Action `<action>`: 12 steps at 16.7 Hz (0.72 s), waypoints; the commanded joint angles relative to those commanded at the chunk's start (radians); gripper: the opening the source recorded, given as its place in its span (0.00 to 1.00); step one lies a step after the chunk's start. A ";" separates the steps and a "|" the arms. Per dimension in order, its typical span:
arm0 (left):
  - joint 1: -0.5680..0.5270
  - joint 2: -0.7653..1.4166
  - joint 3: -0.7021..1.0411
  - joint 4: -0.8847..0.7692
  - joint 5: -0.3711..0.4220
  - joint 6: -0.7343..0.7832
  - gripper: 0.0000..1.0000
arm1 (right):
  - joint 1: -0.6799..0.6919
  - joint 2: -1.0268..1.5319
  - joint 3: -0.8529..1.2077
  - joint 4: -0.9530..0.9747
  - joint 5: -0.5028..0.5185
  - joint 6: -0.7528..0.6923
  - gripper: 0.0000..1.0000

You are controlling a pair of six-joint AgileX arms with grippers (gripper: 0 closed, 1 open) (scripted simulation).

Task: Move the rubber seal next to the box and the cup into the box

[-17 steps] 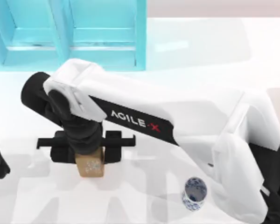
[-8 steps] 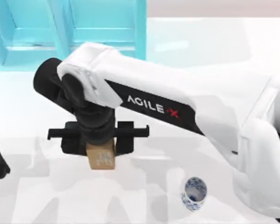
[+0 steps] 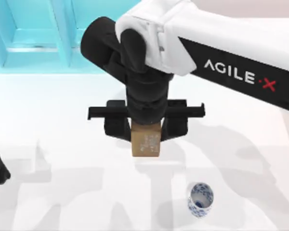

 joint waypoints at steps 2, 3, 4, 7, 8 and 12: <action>0.000 0.000 0.000 0.000 0.000 0.000 1.00 | 0.000 -0.001 -0.001 0.000 0.000 0.000 0.00; 0.000 0.000 0.000 0.000 0.000 0.000 1.00 | 0.000 -0.001 -0.001 0.000 0.000 0.000 0.00; 0.000 0.000 0.000 0.000 0.000 0.000 1.00 | 0.005 0.004 0.003 0.001 0.001 0.002 0.00; 0.000 0.000 0.000 0.000 0.000 0.000 1.00 | -0.027 -0.032 -0.034 0.006 -0.002 -0.031 0.00; 0.000 0.000 0.000 0.000 0.000 0.000 1.00 | -0.054 -0.064 -0.067 0.011 -0.004 -0.059 0.00; 0.000 0.000 0.000 0.000 0.000 0.000 1.00 | -0.218 -0.262 -0.288 0.044 -0.018 -0.223 0.00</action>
